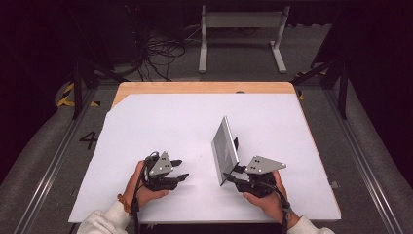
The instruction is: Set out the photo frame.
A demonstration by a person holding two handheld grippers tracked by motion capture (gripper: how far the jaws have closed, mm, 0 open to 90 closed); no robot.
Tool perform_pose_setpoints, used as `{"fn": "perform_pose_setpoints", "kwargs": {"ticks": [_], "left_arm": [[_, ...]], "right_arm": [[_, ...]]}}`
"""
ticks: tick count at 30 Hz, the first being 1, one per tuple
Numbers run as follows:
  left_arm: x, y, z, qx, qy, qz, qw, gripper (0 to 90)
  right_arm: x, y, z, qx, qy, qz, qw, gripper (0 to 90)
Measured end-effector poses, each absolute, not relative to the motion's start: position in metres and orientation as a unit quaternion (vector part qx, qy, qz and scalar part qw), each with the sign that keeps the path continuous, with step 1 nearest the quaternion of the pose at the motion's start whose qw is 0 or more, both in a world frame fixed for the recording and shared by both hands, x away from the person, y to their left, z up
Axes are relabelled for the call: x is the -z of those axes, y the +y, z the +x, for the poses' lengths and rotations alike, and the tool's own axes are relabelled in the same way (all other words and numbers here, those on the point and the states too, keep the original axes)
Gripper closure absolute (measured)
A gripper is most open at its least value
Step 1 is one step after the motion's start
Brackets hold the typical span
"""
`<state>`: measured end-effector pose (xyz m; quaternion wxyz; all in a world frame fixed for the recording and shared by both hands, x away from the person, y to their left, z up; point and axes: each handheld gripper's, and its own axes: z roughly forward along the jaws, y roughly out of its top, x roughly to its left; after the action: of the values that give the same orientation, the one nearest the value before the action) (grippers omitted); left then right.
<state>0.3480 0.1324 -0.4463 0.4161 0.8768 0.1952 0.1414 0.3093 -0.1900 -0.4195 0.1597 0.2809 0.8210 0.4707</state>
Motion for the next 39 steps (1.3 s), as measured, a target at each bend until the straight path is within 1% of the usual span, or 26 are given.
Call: {"fn": "perform_pose_setpoints", "kwargs": {"ticks": [7, 10, 12, 14, 17, 20, 23, 24, 27, 32, 34, 35, 39], "left_arm": [[0.445, 0.126, 0.358, -0.138, 0.200, 0.877, 0.415, 39.4], [0.444, 0.124, 0.363, -0.131, 0.203, 0.875, 0.420, 33.2], [0.445, 0.122, 0.365, -0.129, 0.205, 0.877, 0.414, 31.4], [0.445, 0.121, 0.366, -0.127, 0.205, 0.878, 0.414, 27.7], [0.445, 0.120, 0.366, -0.127, 0.203, 0.879, 0.413, 27.5], [0.445, 0.118, 0.365, -0.126, 0.201, 0.880, 0.411, 27.2], [0.446, 0.117, 0.364, -0.124, 0.198, 0.882, 0.410, 27.0], [0.446, 0.116, 0.364, -0.124, 0.198, 0.882, 0.410, 27.0], [0.447, 0.115, 0.364, -0.123, 0.196, 0.883, 0.409, 26.9], [0.447, 0.113, 0.363, -0.122, 0.195, 0.884, 0.407, 25.6], [0.447, 0.113, 0.363, -0.123, 0.195, 0.884, 0.407, 25.5], [0.447, 0.113, 0.363, -0.122, 0.195, 0.884, 0.407, 25.5], [0.447, 0.110, 0.366, -0.120, 0.195, 0.884, 0.407, 25.5]], "right_arm": [[0.418, -0.195, 0.309, -0.468, 0.826, 0.273, 0.157, 66.2], [0.418, -0.199, 0.310, -0.464, 0.830, 0.272, 0.149, 66.3], [0.418, -0.201, 0.309, -0.456, 0.836, 0.266, 0.151, 66.4], [0.422, -0.204, 0.308, -0.448, 0.840, 0.267, 0.152, 66.3], [0.424, -0.207, 0.306, -0.444, 0.840, 0.272, 0.152, 65.9], [0.425, -0.207, 0.305, -0.447, 0.833, 0.288, 0.156, 63.1], [0.422, -0.204, 0.304, -0.460, 0.828, 0.283, 0.149, 58.1], [0.422, -0.203, 0.305, -0.458, 0.828, 0.284, 0.155, 56.9], [0.422, -0.201, 0.308, -0.460, 0.824, 0.294, 0.152, 55.6], [0.423, -0.197, 0.312, -0.465, 0.819, 0.300, 0.152, 55.9], [0.422, -0.195, 0.313, -0.465, 0.821, 0.291, 0.159, 59.9], [0.421, -0.195, 0.313, -0.466, 0.820, 0.291, 0.161, 64.8], [0.421, -0.197, 0.315, -0.467, 0.822, 0.286, 0.155, 65.9]]}}
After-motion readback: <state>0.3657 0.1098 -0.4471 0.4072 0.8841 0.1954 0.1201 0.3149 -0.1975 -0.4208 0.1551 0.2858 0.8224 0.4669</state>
